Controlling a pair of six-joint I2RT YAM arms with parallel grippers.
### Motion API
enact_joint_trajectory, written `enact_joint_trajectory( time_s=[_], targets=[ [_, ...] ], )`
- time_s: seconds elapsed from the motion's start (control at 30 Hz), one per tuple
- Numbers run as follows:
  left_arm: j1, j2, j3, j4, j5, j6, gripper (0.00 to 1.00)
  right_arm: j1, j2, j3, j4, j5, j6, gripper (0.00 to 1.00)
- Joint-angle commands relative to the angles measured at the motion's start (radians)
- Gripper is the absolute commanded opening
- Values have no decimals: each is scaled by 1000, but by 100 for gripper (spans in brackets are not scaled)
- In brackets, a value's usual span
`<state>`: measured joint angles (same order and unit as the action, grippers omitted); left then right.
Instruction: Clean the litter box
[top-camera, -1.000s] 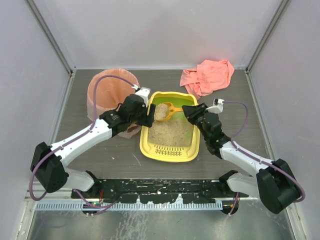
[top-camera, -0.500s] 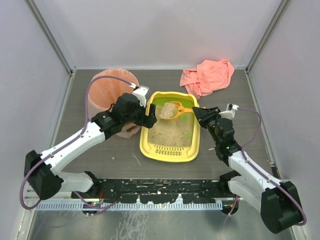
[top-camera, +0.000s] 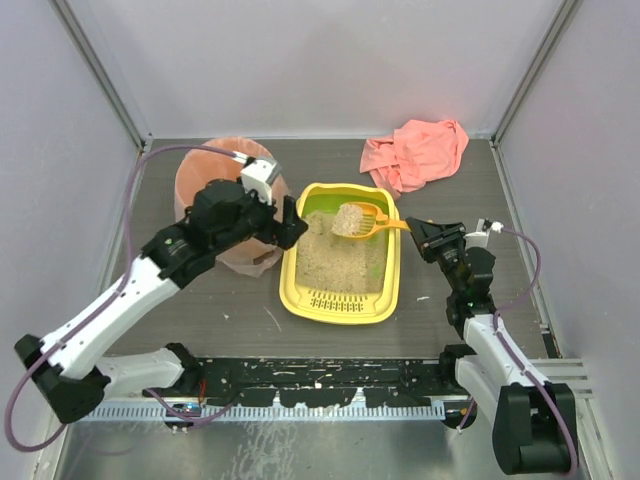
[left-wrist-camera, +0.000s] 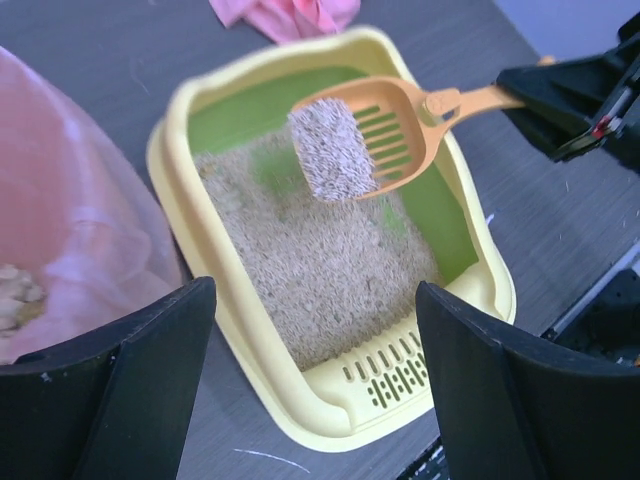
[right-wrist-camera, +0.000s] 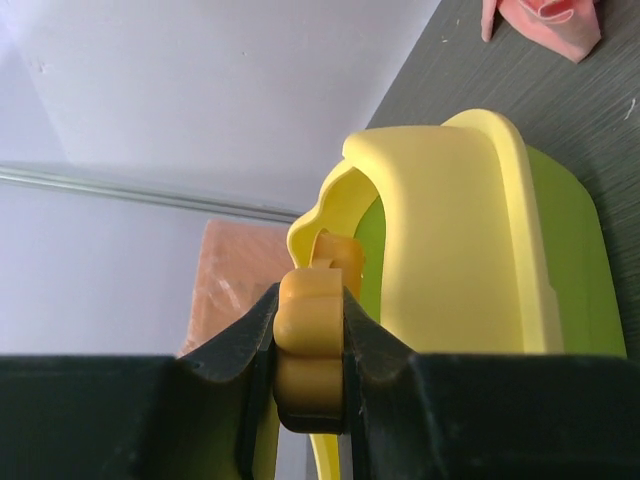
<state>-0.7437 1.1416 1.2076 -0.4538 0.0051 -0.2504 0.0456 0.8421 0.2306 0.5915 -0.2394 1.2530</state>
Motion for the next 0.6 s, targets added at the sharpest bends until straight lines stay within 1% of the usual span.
enact_joint_trajectory(
  time_s=[0.0,0.1,0.2,0.3,0.33,0.37,0.43,0.5,0.53,0.57],
  targets=[
    [7,-147,54,-60,-149,64,83,-44,38,-10,221,-148,124,1],
    [7,-232,11,-84,-264,99,86,-52,70,-27,300,-203,160,1],
    [7,-308,-46,-88,-346,124,87,-85,57,-39,261,-191,164,1],
    [7,-367,-100,-79,-427,129,87,-42,102,2,299,-233,141,1],
    [7,-381,-122,-70,-460,131,87,-48,113,1,319,-246,147,1],
    [7,-391,-131,-63,-490,134,90,-73,109,-9,316,-246,159,1],
    [7,-405,-135,-71,-538,138,91,-102,102,-26,277,-215,171,1],
    [7,-417,-144,-71,-566,145,90,-46,134,-4,309,-237,148,1],
    [7,-422,-153,-62,-580,148,91,-33,151,4,346,-250,147,1],
    [7,-426,-161,-55,-591,152,91,-46,159,-9,367,-256,160,1]
  ],
)
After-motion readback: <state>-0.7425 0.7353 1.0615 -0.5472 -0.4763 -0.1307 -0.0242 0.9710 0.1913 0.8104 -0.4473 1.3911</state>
